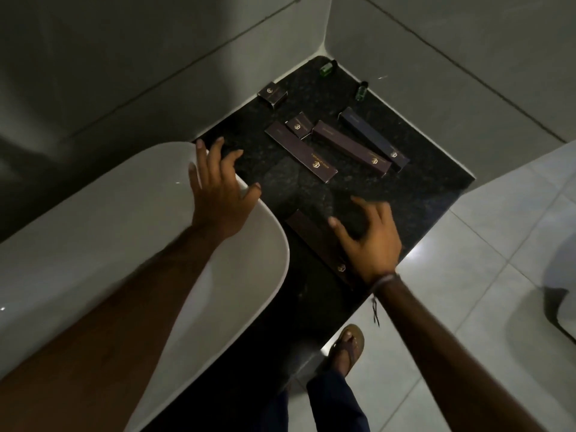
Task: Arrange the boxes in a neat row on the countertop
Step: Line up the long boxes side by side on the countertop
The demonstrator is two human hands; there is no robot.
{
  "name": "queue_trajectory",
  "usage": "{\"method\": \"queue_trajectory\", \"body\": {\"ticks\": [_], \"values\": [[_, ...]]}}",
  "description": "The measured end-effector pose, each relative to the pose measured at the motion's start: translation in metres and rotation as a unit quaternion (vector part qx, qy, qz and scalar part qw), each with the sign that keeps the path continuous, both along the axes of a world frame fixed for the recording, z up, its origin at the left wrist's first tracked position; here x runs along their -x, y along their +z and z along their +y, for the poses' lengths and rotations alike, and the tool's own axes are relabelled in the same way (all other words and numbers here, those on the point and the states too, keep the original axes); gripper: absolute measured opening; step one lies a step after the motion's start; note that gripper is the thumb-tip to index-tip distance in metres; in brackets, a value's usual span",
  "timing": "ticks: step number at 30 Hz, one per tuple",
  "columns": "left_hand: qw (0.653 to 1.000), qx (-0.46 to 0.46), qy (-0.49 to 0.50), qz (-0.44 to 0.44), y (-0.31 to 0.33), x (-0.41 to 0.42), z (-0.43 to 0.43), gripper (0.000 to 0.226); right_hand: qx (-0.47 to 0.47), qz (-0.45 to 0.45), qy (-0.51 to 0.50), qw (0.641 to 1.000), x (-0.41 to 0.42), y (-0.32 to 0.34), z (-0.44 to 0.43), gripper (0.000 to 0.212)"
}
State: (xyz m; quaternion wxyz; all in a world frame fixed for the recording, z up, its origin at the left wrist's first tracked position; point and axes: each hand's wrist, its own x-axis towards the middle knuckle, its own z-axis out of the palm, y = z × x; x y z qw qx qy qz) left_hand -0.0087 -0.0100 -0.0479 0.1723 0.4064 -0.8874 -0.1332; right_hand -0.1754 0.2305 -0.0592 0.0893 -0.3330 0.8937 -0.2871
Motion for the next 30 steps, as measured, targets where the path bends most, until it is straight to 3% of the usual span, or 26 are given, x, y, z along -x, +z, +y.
{"method": "queue_trajectory", "body": {"ticks": [4, 8, 15, 21, 30], "values": [[1.000, -0.013, 0.002, -0.028, -0.003, 0.000, -0.003, 0.072, -0.041, 0.025, 0.053, 0.997, 0.033, -0.007, -0.085, 0.062], [1.000, -0.020, -0.005, -0.017, -0.007, 0.000, -0.003, 0.071, -0.120, 0.020, 0.060, 0.991, 0.052, -0.018, -0.112, 0.060], [1.000, -0.009, -0.018, 0.019, -0.006, -0.002, -0.002, 0.065, -0.082, 0.025, 0.065, 0.994, 0.046, -0.029, -0.010, 0.051], [0.999, -0.015, -0.032, 0.009, -0.002, 0.001, 0.004, 0.065, -0.115, -0.011, 0.050, 0.992, 0.026, -0.028, 0.078, 0.049], [1.000, -0.012, -0.021, 0.012, -0.005, -0.003, 0.000, 0.064, -0.096, -0.023, 0.063, 0.993, 0.023, -0.029, 0.073, 0.052]]}}
